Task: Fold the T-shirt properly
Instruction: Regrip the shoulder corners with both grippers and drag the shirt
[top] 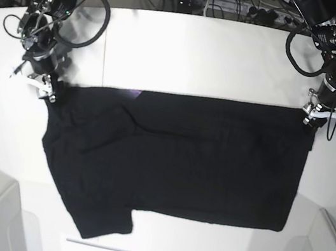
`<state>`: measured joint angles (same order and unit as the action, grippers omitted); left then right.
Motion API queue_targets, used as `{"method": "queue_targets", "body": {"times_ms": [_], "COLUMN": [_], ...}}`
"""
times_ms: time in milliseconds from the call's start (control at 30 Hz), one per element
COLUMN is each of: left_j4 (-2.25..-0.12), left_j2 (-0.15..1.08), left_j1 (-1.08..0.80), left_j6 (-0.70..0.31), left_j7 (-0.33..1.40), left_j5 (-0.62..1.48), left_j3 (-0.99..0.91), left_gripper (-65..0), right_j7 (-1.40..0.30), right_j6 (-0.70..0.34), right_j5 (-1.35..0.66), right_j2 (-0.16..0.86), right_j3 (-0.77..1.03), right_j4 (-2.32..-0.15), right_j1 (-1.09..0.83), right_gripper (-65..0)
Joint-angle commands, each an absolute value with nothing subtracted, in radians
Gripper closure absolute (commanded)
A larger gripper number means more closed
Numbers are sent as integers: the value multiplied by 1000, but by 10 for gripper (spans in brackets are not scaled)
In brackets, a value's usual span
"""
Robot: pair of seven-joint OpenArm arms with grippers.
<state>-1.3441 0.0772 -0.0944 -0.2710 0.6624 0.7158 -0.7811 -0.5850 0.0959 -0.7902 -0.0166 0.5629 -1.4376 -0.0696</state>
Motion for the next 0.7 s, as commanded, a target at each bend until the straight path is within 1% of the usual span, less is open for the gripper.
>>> {"method": "queue_targets", "body": {"times_ms": [0, 100, 133, 200, 267, 300, 333, 400, 467, 667], "left_j4": [-1348, -1348, -1348, -1348, -1348, -1348, -1348, -1348, -1346, -1348], "left_j2": [82, 82, 82, 82, 82, 85, 93, 99, 102, 130], "left_j1": [-93, -93, -93, -93, -93, -93, -93, -93, -93, -105], "left_j6": [-265, -265, -265, -265, -265, -265, -265, -265, -265, -265], "left_j7": [691, 691, 691, 691, 691, 691, 691, 691, 691, 694], "left_j5": [705, 705, 705, 705, 705, 705, 705, 705, 705, 705], "left_j3": [-776, -773, -773, -777, -780, -780, -777, -774, -773, -771], "left_gripper": [-288, -288, -286, -273, -209, -163, -102, 0, 0, 0], "right_j7": [-595, -595, -595, -595, -595, -595, -595, -595, -593, -558], "right_j6": [108, 108, 107, 107, 105, 104, 104, 104, 104, 104], "right_j5": [-780, -780, -780, -780, -780, -780, -780, -782, -782, -782], "right_j2": [-12, -12, -12, -12, -10, -10, -10, -10, -10, -10], "right_j3": [564, 568, 568, 568, 568, 568, 568, 570, 570, 605], "right_j4": [-1440, -1440, -1440, -1440, -1440, -1438, -1432, -1419, -1391, -1366], "right_j1": [-67, -67, -68, -68, -68, -67, -67, -56, -48, -48], "right_gripper": [-390, -387, -372, -315, -234, -195, -155, -89, -5, 0]}}
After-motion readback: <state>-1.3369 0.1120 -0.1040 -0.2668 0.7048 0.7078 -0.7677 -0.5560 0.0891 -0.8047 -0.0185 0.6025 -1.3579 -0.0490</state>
